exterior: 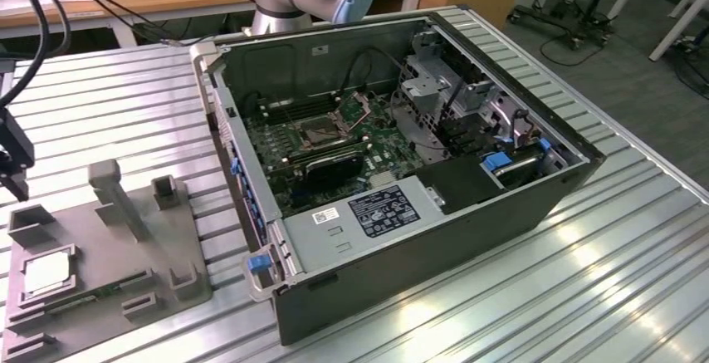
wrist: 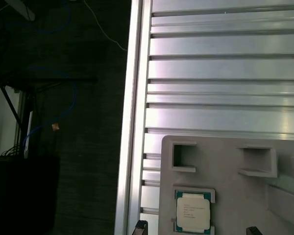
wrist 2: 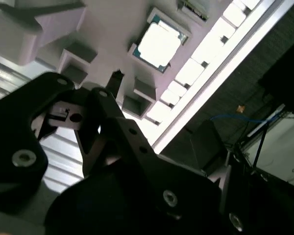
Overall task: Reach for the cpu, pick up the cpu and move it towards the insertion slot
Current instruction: 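Reach for the cpu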
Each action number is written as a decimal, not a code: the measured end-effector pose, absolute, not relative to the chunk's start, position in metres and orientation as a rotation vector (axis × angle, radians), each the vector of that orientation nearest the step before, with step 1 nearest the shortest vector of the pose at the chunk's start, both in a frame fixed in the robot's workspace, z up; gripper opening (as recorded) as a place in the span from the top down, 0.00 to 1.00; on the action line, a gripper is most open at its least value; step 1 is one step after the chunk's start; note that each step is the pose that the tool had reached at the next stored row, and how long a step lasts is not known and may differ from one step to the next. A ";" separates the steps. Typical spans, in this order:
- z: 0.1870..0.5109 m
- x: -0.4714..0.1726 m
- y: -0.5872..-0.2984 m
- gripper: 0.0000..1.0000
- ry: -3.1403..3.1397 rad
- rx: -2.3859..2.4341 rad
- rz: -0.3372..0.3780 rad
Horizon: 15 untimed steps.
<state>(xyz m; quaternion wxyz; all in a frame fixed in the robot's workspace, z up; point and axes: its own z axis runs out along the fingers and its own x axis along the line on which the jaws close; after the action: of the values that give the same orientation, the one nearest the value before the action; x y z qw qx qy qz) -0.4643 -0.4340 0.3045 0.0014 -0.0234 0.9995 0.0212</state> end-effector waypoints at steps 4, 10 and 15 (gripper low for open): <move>0.304 -0.464 -0.435 0.17 3.137 -0.075 0.067; 0.299 -0.464 -0.436 0.17 3.137 -0.077 0.067; 0.295 -0.465 -0.436 0.17 3.137 -0.077 0.066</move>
<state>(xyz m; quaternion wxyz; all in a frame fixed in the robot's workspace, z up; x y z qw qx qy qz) -0.4645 -0.4365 0.2950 0.0013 -0.0246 0.9995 0.0212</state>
